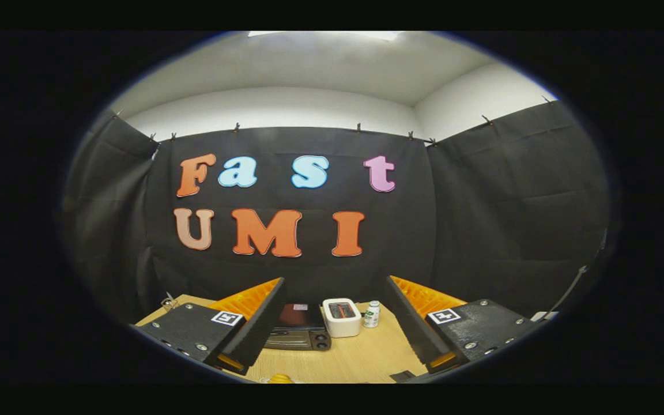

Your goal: Open the toaster oven, put the food inside, and close the toaster oven door.

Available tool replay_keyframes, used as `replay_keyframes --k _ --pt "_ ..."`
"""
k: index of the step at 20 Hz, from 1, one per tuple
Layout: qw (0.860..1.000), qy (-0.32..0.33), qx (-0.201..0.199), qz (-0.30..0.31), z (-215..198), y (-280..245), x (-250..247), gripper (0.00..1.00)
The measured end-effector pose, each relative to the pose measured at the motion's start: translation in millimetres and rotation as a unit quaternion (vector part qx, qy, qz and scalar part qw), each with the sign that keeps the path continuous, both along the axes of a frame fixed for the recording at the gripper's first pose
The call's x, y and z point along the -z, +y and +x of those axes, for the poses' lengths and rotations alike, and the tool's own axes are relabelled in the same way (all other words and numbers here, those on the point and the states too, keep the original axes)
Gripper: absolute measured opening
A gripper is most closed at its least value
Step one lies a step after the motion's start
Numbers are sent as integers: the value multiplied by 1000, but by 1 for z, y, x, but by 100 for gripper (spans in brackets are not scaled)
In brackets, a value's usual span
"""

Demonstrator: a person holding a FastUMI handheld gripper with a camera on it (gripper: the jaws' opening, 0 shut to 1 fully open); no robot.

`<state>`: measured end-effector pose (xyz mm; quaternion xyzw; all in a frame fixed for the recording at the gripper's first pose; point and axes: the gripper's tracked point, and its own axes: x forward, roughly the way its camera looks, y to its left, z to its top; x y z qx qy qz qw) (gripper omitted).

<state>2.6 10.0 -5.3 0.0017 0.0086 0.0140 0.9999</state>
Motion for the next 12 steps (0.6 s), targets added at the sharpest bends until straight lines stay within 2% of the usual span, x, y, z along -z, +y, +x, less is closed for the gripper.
replay_keyframes --k 12 --pt "999 30 -19 0 17 31 24 100"
